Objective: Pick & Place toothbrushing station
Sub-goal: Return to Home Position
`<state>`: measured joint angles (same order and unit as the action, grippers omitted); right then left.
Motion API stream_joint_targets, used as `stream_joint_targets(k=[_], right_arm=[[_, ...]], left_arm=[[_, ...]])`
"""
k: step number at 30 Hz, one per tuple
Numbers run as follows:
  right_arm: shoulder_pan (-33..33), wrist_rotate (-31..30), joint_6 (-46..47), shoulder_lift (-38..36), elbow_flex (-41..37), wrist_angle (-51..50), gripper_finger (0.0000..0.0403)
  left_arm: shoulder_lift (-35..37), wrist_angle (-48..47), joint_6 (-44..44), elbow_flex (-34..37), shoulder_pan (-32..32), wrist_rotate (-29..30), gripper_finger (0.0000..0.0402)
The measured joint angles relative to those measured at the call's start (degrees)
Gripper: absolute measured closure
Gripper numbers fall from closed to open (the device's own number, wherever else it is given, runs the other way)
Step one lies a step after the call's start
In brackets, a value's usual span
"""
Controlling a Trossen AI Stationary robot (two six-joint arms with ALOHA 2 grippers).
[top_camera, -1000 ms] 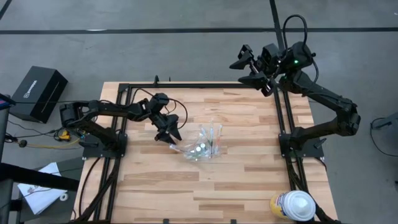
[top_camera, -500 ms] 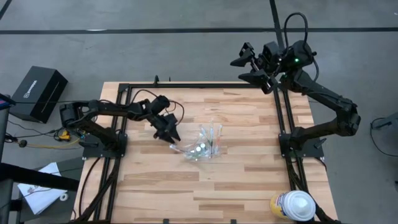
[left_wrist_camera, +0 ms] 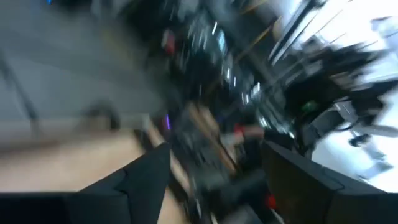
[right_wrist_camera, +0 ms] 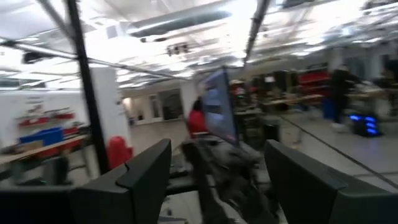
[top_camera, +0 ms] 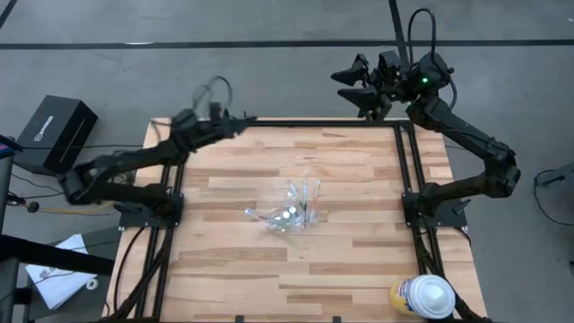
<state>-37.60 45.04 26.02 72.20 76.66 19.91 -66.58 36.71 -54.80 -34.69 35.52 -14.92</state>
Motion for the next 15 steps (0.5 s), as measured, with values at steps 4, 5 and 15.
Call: stream_joint_targets(k=[4,5,15], right_arm=[[-0.4,-3.3,-0.6,-1.8,0.0,-0.4,0.0162],[-0.3,-3.5,-0.9,-2.4,0.0,-0.3,0.0167],[0.4,-1.4,7.9,-3.9,0.0,-9.3,0.0207]], left_arm=[[10.1,-0.6,12.4,-1.8,-3.3,8.4,0.0192],[12.5,-0.7,14.7,-2.2,-4.5,9.7,0.0204],[29.8,-1.1,24.5,-3.0,-10.2,11.3,0.029]])
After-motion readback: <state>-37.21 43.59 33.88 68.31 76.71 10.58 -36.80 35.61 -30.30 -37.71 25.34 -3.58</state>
